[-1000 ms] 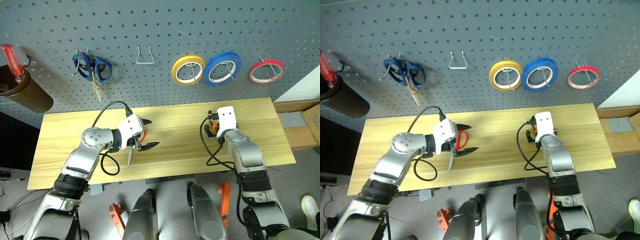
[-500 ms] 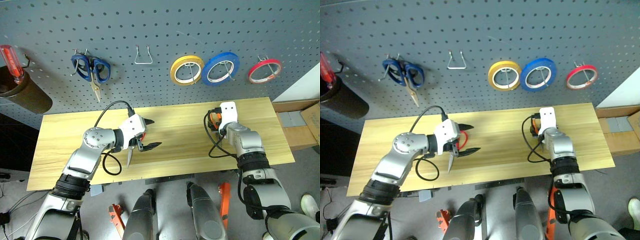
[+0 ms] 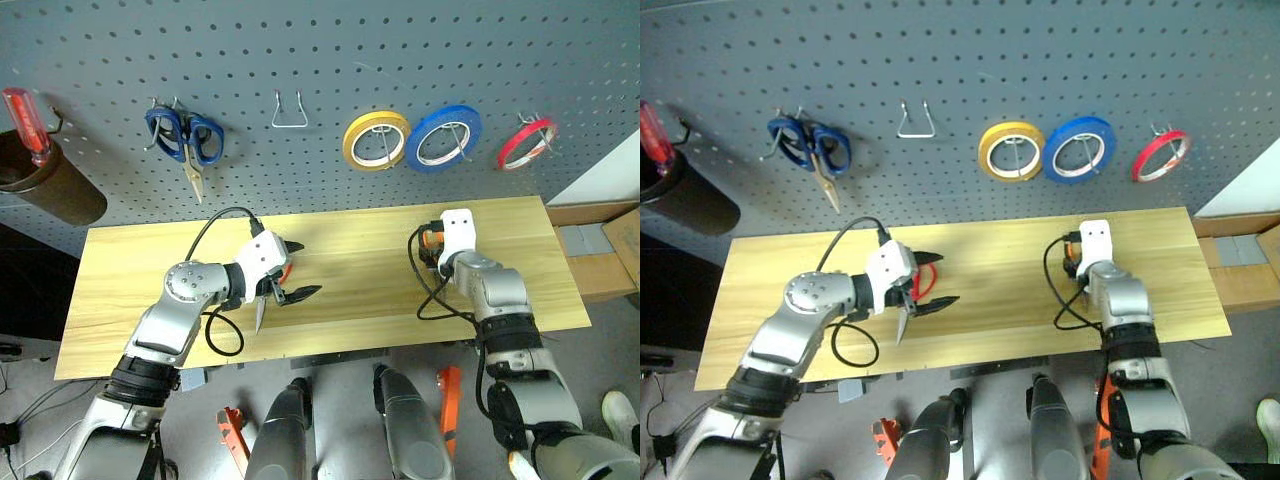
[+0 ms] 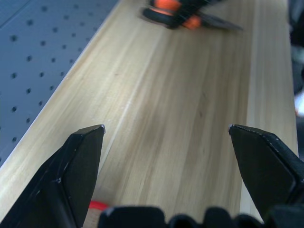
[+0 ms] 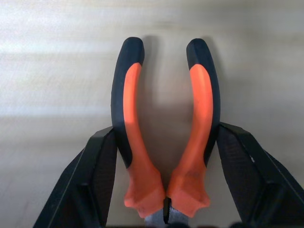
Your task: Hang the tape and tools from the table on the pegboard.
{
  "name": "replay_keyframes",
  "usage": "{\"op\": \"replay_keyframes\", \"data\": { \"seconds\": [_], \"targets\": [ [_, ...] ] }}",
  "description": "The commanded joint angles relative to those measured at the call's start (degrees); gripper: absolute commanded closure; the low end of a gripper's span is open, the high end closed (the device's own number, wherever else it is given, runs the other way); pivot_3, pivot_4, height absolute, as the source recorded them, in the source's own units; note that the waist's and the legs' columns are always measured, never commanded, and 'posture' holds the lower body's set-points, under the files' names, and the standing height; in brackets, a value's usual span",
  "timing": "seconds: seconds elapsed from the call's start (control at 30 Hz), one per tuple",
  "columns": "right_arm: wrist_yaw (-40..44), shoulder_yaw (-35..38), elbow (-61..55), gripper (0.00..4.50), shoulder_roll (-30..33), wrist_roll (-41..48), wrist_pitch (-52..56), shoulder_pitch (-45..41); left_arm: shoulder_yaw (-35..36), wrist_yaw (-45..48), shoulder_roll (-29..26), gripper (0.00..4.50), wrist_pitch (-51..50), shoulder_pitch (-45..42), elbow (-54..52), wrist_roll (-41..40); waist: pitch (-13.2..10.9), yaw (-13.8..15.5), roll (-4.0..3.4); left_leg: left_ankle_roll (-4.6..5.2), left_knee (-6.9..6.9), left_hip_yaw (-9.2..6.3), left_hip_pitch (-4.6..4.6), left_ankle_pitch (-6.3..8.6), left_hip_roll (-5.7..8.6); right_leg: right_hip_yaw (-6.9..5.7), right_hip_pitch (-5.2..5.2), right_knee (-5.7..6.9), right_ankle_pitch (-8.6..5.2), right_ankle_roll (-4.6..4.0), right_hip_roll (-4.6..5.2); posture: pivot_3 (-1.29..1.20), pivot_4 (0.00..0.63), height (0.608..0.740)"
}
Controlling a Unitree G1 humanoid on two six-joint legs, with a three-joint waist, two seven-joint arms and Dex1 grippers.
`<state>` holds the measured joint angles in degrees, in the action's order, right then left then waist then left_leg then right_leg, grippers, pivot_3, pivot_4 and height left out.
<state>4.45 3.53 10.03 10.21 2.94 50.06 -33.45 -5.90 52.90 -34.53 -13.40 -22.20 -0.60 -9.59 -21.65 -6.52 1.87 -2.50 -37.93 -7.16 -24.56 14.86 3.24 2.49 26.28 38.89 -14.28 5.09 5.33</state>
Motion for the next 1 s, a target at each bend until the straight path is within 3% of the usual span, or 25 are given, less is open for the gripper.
{"op": "replay_keyframes", "data": {
  "seconds": [0.03,0.17,0.37,0.67,1.0],
  "targets": [
    [-1.76,-3.59,-24.68,1.81,-3.6,1.1,8.62,5.09,5.07,-1.48,-0.47,0.0,-3.01,3.6,-5.53,-4.18,0.0,-0.44,0.0,-0.02,0.0,-0.07,-0.1,-0.01,-0.03,0.05,0.14,0.04,0.0,0.0,0.0,-0.13,0.385,0.74],
    [-5.56,-7.48,-44.35,1.81,-11.67,2.14,19.08,10.0,8.72,-2.76,-1.54,0.0,-4.06,7.81,-8.85,-5.93,0.01,-0.87,-0.01,-0.07,-0.01,-0.1,-0.27,-0.04,-0.04,0.14,0.46,0.1,0.02,-0.03,0.02,-0.14,0.387,0.74],
    [-8.48,-16.47,-56.51,1.81,-18.6,1.73,21.16,6.85,15.81,-4.22,-2.19,0.0,0.49,11.71,-7.38,-7.83,0.03,-0.51,-0.03,-0.04,-0.03,-0.19,-0.27,-0.03,-0.01,0.06,0.45,0.06,0.09,-0.14,0.03,-0.13,0.374,0.74],
    [-5.52,-14.88,-45.68,1.81,-17.37,1.82,10.41,-8.94,21.77,-4.56,-1.67,0.0,2.28,13.74,-6.76,-11.86,0.1,0.15,0.01,-0.26,-0.03,-0.23,-0.26,-0.16,-0.04,-0.11,0.46,0.05,0.15,-0.22,0.04,-0.09,0.347,0.74],
    [-4.68,-12.36,-30.95,1.81,-20.5,2.5,-0.68,-22.15,24.61,-5.63,-1.12,0.0,0.92,14.32,-9.36,-17.84,0.32,0.09,0.22,-0.36,0.0,-0.21,-0.26,-0.21,-0.05,-0.15,0.53,0.07,0.16,-0.24,0.07,-0.05,0.299,0.74]
  ]
}}
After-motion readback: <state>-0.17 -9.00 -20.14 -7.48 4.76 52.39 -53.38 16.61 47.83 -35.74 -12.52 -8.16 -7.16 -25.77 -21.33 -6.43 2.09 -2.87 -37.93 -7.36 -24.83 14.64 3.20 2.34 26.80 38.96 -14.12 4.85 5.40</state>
